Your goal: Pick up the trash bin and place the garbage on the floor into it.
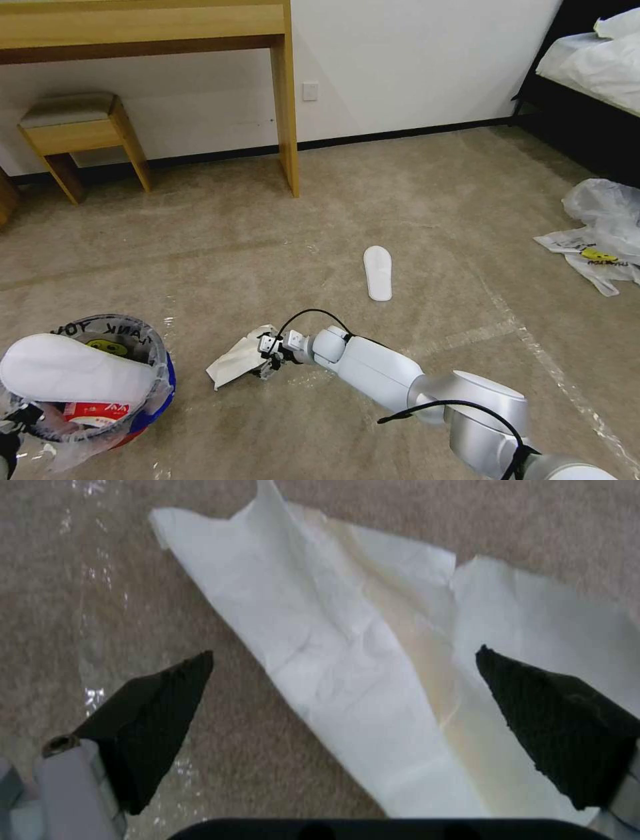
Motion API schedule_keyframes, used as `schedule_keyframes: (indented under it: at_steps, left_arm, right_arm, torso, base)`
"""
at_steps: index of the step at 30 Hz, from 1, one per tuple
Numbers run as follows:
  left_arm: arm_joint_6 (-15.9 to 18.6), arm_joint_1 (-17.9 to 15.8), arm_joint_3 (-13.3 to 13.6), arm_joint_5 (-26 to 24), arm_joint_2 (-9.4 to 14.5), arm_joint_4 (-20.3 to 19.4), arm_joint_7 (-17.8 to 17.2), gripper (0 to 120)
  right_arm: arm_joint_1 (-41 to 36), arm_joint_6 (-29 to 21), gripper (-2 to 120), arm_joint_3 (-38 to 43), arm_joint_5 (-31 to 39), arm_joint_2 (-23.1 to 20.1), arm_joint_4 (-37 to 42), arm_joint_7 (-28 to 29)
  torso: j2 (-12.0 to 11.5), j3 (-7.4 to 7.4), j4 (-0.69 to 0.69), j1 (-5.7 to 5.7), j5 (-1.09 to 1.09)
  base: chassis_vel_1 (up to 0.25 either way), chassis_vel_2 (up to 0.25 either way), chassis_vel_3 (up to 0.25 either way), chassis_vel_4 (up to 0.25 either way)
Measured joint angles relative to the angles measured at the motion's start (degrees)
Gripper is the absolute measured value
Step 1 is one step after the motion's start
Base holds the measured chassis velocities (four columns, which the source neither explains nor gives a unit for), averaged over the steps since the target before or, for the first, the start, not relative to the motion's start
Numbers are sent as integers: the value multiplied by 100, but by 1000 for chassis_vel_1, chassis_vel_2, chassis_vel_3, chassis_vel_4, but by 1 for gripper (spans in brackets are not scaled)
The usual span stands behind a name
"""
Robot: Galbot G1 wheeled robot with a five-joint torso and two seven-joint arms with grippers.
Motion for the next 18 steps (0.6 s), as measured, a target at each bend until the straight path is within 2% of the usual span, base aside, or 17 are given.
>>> schedule_keyframes:
  at_steps: [18]
  left_arm:
    - [0,19,-6,9,-32,-19,0,1]
  right_arm:
    - [4,8,100,149,-198,210,-407,31]
  torso:
    - [0,0,0,0,0]
  base:
    - [0,0,0,0]
